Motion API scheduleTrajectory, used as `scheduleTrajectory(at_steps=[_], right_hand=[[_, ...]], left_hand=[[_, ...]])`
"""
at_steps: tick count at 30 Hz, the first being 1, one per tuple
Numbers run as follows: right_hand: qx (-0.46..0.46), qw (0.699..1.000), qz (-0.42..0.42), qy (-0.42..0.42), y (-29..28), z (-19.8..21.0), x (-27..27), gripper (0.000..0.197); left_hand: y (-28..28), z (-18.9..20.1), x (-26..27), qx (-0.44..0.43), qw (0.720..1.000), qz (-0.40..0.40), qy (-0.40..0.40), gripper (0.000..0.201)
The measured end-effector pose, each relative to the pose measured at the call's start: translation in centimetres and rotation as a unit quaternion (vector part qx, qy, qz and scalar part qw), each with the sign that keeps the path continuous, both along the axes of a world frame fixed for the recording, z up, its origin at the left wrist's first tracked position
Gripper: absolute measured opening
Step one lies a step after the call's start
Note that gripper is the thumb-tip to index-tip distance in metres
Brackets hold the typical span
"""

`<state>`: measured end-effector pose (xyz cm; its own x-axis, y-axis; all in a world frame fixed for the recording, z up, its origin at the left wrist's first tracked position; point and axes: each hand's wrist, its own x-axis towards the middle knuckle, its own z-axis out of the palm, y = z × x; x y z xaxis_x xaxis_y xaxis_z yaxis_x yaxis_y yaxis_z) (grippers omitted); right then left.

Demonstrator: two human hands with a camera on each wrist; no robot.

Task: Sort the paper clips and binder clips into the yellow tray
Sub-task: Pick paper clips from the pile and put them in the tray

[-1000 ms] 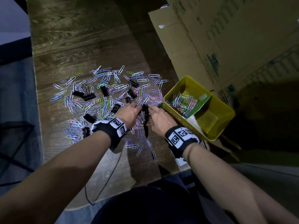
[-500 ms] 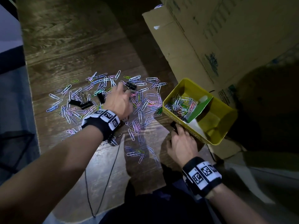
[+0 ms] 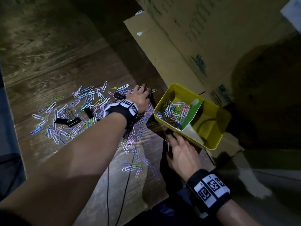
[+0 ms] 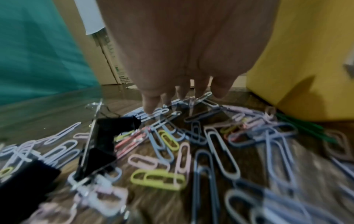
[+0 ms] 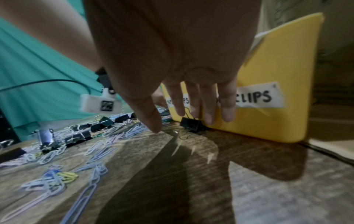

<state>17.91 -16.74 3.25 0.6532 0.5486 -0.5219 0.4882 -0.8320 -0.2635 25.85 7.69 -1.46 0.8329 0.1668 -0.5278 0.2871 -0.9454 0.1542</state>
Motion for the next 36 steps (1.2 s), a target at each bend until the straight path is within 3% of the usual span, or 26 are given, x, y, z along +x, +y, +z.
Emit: scheduleTrajectory(at_steps=[8,12,15,18,25,30,36], right_hand=[[-0.007,0.999,-0.033,-0.017,0.0,-0.2,0.3,0.068],[-0.007,0.998,-0.051,-0.024,-0.2,-0.2,1.0,0.067],[-0.002,0.997,-0.068,-0.033,-0.3,-0.1,1.8,0.066],[0.008,0.997,-0.069,-0.045,-0.3,0.1,2.3,0.065],[0.005,0.997,-0.065,-0.051,-0.8,-0.7,1.9,0.070],[0.000,0.995,-0.090,-0.037,-1.3,-0.9,1.2,0.079],[0.062,0.996,-0.028,-0.063,-1.6,0.7,0.0,0.056]], left_hand=[[-2.4,-0.4,-6.4,-0.027,0.992,-0.098,-0.070,0.052],[-2.5,0.1,-6.9,-0.050,0.988,-0.043,-0.142,0.049],[-2.5,0.1,-5.4,-0.047,0.997,-0.004,-0.068,0.052],[-3.6,-0.5,-6.0,-0.012,0.998,-0.060,0.013,0.055],[-5.4,-0.7,-13.0,-0.028,0.992,-0.124,0.006,0.055],[-6.9,0.1,-12.8,-0.053,0.993,-0.101,-0.021,0.055],[-9.2,-0.5,-16.0,-0.022,0.991,-0.134,-0.017,0.054]])
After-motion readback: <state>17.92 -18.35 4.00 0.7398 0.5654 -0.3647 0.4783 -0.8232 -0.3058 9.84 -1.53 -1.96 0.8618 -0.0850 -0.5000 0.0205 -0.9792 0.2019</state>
